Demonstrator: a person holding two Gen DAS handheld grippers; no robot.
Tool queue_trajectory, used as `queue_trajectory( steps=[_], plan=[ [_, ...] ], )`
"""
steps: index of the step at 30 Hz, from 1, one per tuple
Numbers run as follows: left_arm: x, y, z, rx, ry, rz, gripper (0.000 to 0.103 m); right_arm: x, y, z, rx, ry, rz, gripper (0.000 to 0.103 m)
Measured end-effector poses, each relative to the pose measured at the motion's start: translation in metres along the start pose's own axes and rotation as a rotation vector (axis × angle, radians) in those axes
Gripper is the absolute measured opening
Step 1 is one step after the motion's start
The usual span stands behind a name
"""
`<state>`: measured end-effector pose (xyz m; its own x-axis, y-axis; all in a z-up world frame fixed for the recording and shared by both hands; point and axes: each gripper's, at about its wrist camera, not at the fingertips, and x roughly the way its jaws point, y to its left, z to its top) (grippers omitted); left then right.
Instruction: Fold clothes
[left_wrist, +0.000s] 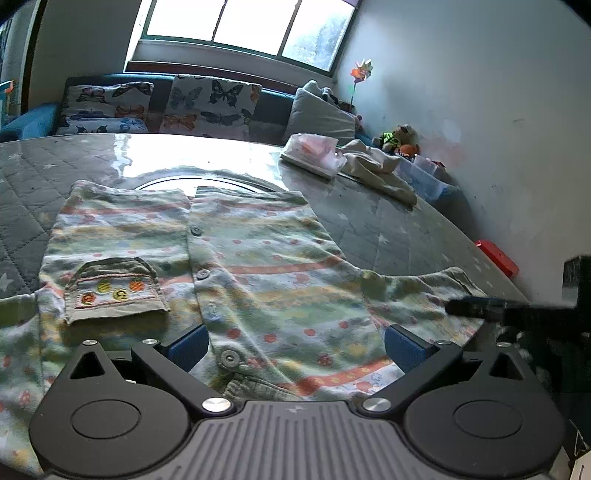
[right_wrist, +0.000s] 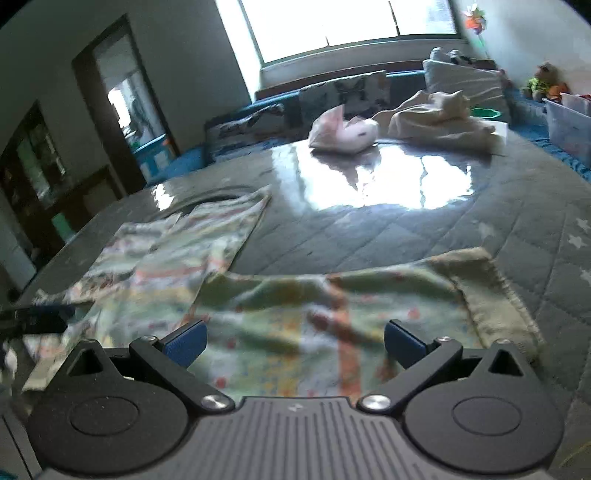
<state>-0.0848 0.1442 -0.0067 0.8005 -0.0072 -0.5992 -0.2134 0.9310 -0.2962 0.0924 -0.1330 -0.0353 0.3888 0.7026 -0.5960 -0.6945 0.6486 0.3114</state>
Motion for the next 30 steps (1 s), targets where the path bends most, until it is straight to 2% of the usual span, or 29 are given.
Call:
queue_trajectory(
  steps=[4, 8, 13, 19, 23, 26, 30],
  plan=[
    [0.005, -0.005, -0.001, 0.007, 0.022, -0.003, 0.103, 0.015, 0.004, 0.007, -0.023, -0.013, 0.064, 0.103],
    [0.005, -0.008, -0.002, 0.019, 0.030, 0.000, 0.103, 0.032, -0.002, 0.013, -0.023, 0.000, 0.053, 0.103],
    [0.007, -0.006, -0.001, 0.011, 0.037, 0.009, 0.103, 0.029, -0.029, 0.021, 0.011, -0.031, -0.039, 0.103],
    [0.011, -0.007, 0.000, 0.013, 0.047, 0.008, 0.103, 0.000, -0.054, 0.019, 0.069, -0.090, -0.078, 0.103],
    [0.012, -0.011, 0.001, 0.023, 0.045, -0.001, 0.103, -0.015, -0.064, 0.012, 0.072, -0.102, -0.219, 0.103],
    [0.015, -0.016, 0.002, 0.036, 0.049, -0.003, 0.103, -0.022, -0.071, 0.005, 0.084, -0.093, -0.278, 0.102],
    [0.018, -0.020, 0.001, 0.046, 0.055, -0.005, 0.103, -0.028, -0.078, -0.004, 0.106, -0.079, -0.331, 0.092]
  ],
)
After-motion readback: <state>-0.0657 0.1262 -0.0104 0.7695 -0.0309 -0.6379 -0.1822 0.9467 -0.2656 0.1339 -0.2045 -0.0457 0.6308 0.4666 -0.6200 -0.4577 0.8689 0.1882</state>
